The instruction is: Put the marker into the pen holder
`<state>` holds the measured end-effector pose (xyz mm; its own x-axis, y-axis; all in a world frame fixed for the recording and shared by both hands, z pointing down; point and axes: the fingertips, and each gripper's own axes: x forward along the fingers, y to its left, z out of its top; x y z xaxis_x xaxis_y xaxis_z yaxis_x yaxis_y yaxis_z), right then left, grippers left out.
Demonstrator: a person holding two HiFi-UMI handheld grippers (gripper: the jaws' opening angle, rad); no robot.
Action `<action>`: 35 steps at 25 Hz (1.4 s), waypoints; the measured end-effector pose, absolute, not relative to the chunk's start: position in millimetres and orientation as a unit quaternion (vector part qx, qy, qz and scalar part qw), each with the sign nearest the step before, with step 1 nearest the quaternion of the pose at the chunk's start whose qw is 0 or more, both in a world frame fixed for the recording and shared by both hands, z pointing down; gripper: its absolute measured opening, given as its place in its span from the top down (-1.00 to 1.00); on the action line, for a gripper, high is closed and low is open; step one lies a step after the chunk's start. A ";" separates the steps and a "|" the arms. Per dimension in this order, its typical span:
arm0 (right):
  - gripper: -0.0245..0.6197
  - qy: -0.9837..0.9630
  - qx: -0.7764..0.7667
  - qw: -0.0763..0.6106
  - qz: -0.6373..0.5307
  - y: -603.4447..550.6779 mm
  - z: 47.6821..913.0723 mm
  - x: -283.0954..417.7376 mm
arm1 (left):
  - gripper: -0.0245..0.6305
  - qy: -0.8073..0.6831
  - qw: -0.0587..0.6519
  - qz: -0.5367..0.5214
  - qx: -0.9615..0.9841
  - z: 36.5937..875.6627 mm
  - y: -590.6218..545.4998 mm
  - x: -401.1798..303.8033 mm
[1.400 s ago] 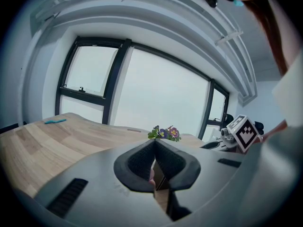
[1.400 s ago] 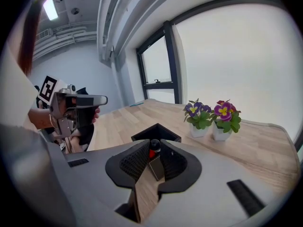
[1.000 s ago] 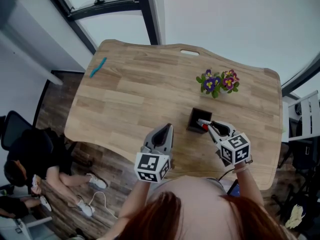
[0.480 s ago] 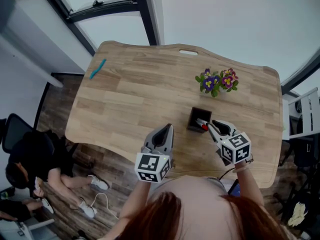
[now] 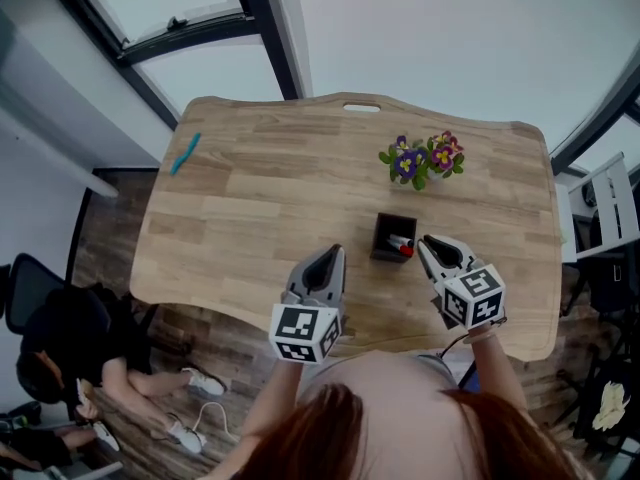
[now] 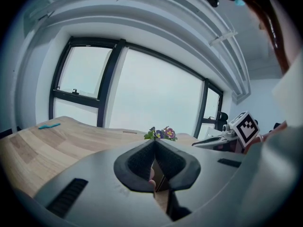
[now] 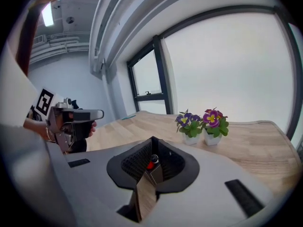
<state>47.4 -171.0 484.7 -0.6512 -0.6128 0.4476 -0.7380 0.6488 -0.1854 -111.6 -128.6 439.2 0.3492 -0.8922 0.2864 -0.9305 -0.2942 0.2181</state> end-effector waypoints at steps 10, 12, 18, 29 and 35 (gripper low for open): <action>0.89 -0.856 0.460 0.158 0.172 -154.1 474.7 52.0 | 0.92 -0.528 0.158 0.063 0.832 430.5 -118.9 -114.2; 0.90 -0.851 0.472 0.160 0.165 -149.0 474.1 51.3 | 0.92 -0.522 0.155 0.063 0.836 428.2 -117.1 -116.0; 0.92 -0.837 0.514 0.118 0.147 -137.1 456.7 53.4 | 0.92 -0.504 0.145 0.061 0.849 422.1 -112.0 -119.1; 0.92 -0.827 0.544 0.091 0.110 -113.4 429.0 45.0 | 0.92 -0.483 0.135 0.056 0.863 411.2 -96.8 -126.1; 0.92 -0.825 0.552 0.081 0.087 -103.3 414.7 45.1 | 0.92 -0.475 0.124 0.053 0.870 404.2 -95.3 -120.4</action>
